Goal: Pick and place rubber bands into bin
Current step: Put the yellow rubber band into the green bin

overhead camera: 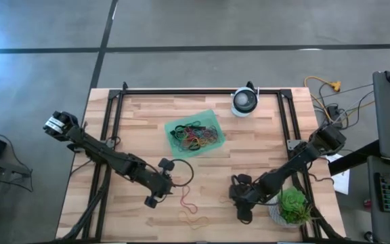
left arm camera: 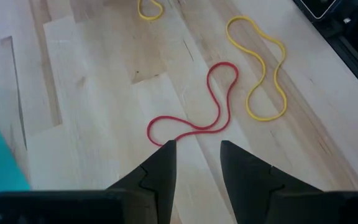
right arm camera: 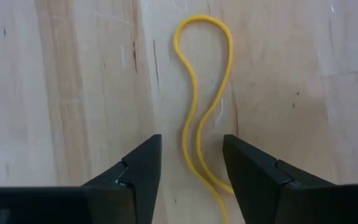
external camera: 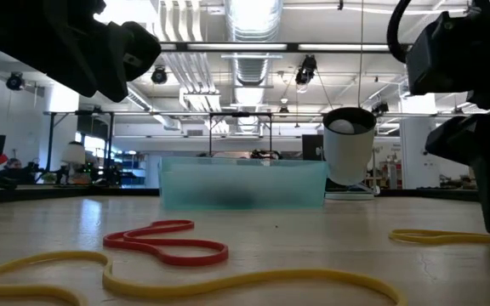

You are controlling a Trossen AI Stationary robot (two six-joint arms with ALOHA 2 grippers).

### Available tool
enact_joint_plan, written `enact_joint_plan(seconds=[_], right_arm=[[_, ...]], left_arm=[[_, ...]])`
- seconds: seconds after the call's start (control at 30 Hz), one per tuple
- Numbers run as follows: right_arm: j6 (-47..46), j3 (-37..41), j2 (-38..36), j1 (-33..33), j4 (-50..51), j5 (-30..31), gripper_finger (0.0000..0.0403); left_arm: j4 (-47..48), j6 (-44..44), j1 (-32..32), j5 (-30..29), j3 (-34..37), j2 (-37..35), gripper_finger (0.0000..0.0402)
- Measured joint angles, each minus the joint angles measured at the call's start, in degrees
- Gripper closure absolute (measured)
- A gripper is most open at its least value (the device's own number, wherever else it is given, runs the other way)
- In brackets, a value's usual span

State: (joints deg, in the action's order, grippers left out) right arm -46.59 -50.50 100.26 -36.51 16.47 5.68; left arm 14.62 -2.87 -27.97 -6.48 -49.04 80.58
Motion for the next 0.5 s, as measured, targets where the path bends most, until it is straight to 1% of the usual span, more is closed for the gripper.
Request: enact_joint_plan(seconds=[0.13,0.33,0.5], right_arm=[[-0.8,-0.2,1.9,0.4,0.0,-1.7,0.0243],[-3.6,-0.3,2.4,0.3,0.5,-2.2,0.0262],[-3.8,-0.3,2.5,-0.9,0.7,-1.8,0.0268]], left_arm=[[0.1,0.0,0.0,0.0,0.0,0.0,0.0292],[0.1,-0.8,0.0,0.0,0.0,0.0,0.0292],[0.3,-1.3,-0.2,0.0,0.0,0.0,0.0292]])
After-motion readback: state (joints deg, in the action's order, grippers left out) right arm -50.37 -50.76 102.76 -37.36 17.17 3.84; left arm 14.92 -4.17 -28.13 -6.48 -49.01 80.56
